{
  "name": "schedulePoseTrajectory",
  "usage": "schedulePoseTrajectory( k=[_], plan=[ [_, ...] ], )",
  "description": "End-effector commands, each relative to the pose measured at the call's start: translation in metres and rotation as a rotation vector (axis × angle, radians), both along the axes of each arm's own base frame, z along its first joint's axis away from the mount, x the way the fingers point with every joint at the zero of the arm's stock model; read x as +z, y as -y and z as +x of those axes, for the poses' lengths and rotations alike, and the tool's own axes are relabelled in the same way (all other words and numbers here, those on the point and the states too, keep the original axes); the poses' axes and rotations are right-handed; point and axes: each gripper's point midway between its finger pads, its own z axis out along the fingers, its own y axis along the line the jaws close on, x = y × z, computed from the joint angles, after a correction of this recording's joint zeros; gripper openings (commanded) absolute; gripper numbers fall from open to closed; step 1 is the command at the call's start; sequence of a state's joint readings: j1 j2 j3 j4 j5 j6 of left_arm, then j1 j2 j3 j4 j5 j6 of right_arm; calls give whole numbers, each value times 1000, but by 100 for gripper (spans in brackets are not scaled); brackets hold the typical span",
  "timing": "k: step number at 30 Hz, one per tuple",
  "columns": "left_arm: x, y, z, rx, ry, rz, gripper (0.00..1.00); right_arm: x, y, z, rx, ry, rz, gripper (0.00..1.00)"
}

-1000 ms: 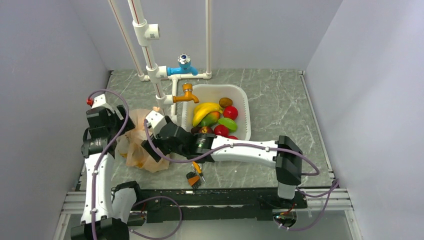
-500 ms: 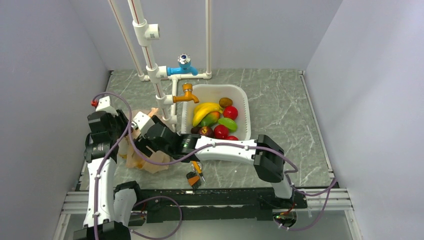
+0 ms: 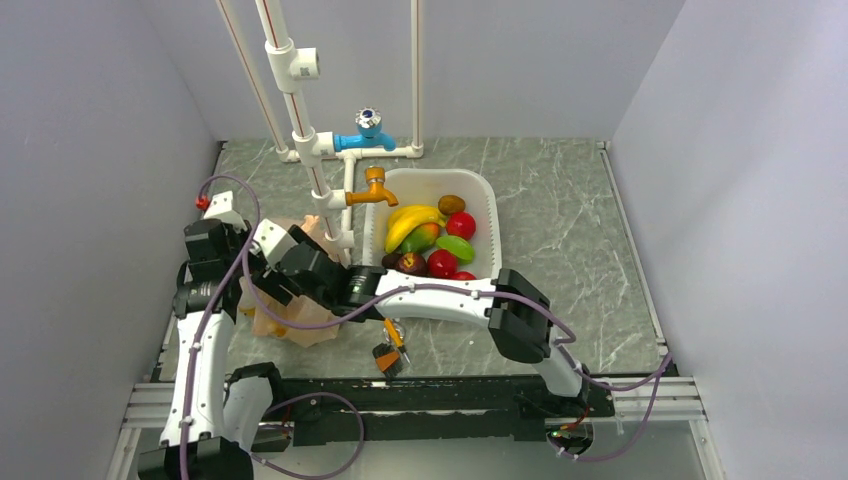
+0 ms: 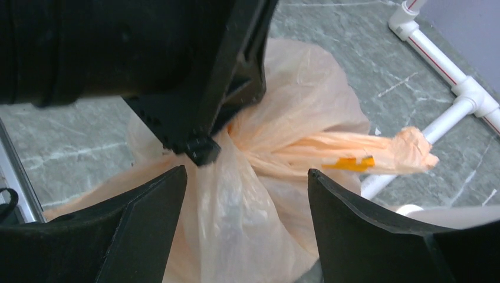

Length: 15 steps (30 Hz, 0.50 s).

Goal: Take the fake fruits out of the plastic bag
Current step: Untie the plastic bag at the center of the board.

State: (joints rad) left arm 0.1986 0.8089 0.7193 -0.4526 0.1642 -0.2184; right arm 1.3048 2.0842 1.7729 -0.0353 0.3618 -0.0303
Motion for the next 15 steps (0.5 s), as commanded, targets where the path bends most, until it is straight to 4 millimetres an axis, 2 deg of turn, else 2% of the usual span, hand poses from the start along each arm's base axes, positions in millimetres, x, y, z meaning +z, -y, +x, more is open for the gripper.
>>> schedulePoseTrajectory(
  k=[1,3,6,11,13,15],
  plan=[
    [13,6,4,-45,57,46,0,20,-18,2,12,34,55,77],
    [15,0,3,-5,64,60,0,19,-16,0,13,30,73,74],
    [16,-5,1,32,73,74,0,17,-10,-2,6,23,100,62],
    [20,-6,1,40,86,79,0,4,-5,0,-14,16,87,60],
    [20,-5,1,38,91,81,0,1,-1,2,-36,14,86,63],
    [19,-5,1,38,84,82,0,0,3,2,-39,17,98,58]
  ],
)
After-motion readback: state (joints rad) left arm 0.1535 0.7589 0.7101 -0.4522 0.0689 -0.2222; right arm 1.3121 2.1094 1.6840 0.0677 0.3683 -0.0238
